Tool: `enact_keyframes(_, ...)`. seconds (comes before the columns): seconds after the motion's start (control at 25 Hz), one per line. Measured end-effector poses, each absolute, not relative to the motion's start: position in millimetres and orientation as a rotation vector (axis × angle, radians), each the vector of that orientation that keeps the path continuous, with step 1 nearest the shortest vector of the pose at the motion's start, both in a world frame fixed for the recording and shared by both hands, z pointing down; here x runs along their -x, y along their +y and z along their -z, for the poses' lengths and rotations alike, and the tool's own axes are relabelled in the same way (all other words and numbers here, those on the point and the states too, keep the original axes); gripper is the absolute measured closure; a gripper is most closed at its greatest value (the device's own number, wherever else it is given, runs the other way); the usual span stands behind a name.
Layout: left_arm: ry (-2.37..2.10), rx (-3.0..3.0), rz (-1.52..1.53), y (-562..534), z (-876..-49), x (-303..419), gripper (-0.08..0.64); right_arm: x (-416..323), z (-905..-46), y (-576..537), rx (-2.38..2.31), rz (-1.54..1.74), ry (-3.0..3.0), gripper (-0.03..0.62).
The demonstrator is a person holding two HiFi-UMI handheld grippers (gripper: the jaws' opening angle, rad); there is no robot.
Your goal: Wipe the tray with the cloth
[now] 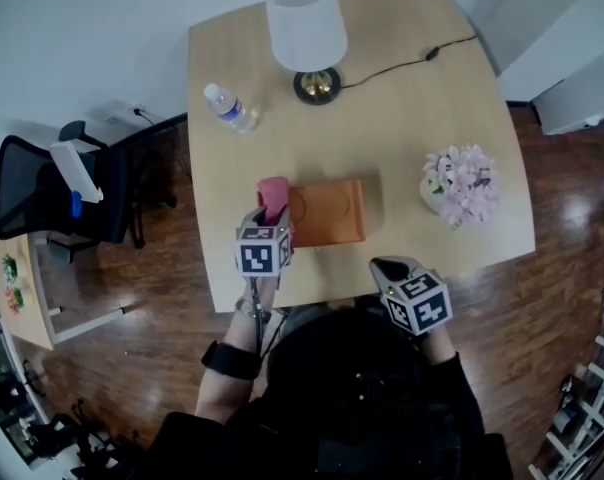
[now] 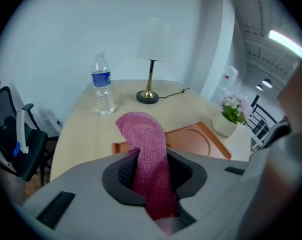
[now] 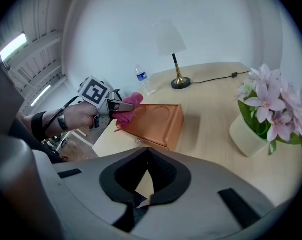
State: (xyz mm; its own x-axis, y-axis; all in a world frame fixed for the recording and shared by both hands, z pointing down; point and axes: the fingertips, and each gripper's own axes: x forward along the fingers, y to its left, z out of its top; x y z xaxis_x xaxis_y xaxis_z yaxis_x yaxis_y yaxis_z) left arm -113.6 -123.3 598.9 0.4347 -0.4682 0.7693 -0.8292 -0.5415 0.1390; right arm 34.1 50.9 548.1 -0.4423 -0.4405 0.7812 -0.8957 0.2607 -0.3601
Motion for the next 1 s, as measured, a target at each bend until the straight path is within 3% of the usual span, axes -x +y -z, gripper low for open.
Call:
enact_keyframes(0.36, -0.736, -2.307, -0.923, -40, -600, -36, 0.46, -68, -548, 68, -1.319, -1.14, -1.939, 0.584)
enact_keyframes(0.76, -0.759, -2.315, -1.022, -32, -624, -28, 0.46, -74, -549, 69, -1.321, -1.144, -1.948, 0.584)
enact_keyframes(1.0, -0.927, -2.251, -1.017, -57, -624, 43, 0.46, -57, -551, 64, -1.266, -1.119, -1.967, 0.584)
